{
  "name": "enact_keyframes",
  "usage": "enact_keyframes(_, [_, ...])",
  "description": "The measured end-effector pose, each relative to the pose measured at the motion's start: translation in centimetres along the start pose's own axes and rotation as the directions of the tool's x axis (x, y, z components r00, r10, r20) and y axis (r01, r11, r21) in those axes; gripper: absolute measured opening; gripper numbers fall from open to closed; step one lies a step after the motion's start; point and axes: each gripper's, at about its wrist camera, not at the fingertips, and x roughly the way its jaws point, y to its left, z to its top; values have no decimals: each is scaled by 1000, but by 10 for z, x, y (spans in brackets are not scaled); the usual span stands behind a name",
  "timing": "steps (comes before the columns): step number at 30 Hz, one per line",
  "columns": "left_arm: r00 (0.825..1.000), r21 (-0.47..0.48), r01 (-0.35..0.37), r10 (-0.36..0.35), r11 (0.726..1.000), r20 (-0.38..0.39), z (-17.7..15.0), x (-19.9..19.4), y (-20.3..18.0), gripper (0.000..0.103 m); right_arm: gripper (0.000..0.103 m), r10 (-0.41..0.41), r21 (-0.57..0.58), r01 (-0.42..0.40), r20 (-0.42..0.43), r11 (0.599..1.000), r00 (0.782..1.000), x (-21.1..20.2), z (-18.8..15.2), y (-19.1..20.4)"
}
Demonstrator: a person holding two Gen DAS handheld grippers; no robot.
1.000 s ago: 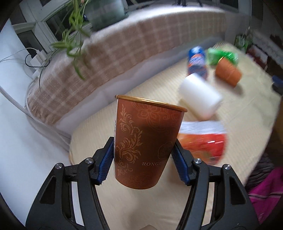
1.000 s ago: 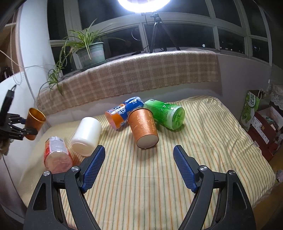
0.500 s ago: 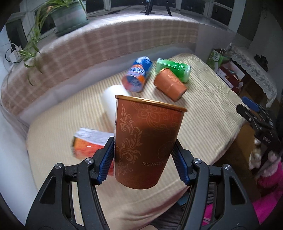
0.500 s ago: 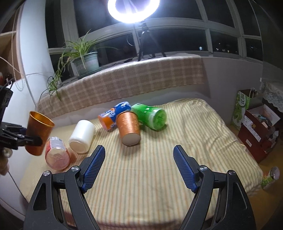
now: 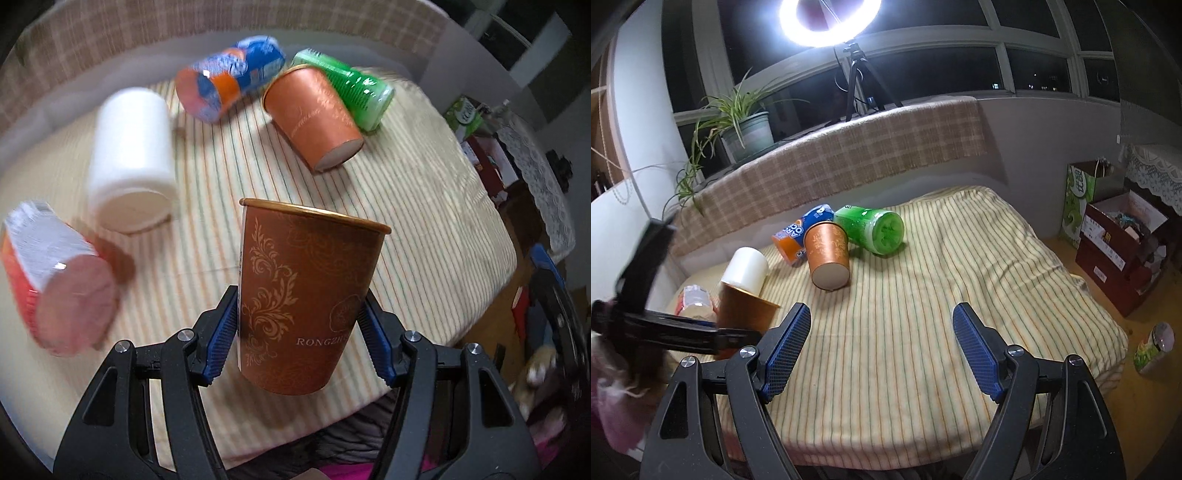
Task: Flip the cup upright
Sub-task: 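Lift the orange cup with the left gripper and rotate it rim-up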
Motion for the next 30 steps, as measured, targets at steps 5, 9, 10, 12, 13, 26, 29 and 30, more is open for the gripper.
enact_keyframes(5, [999,-63,16,-17,998,-29,4,14,3,65,79,0,13,0,-5,1000,1000,-2,-2,-8])
enact_keyframes(9, [996,-98,58,-65,993,-65,6,24,3,69,79,-8,29,9,-7,1000,1000,-2,-3,-15])
enact_keyframes(10, [996,-92,58,-64,994,-65,6,24,3,72,79,-8,33,9,-8,999,1000,-1,-3,-17])
enact_keyframes(12, [996,-86,54,-59,995,-67,6,24,2,83,79,-4,39,5,-15,999,1000,0,-4,-18])
enact_keyframes(13, [995,-86,61,-67,994,-71,6,24,2,83,79,-1,41,1,-18,999,1000,1,-4,-18])
enact_keyframes(26, [1000,3,2,-2,1000,4,-3,-12,3,83,79,121,113,-106,-131,988,984,18,-5,-11])
enact_keyframes(29, [999,17,-11,10,1000,52,-12,-34,11,83,79,204,182,-168,-203,969,958,34,-2,-7])
enact_keyframes(30, [997,17,-18,17,1000,74,-18,-44,16,83,79,235,209,-188,-230,960,944,40,-1,-5])
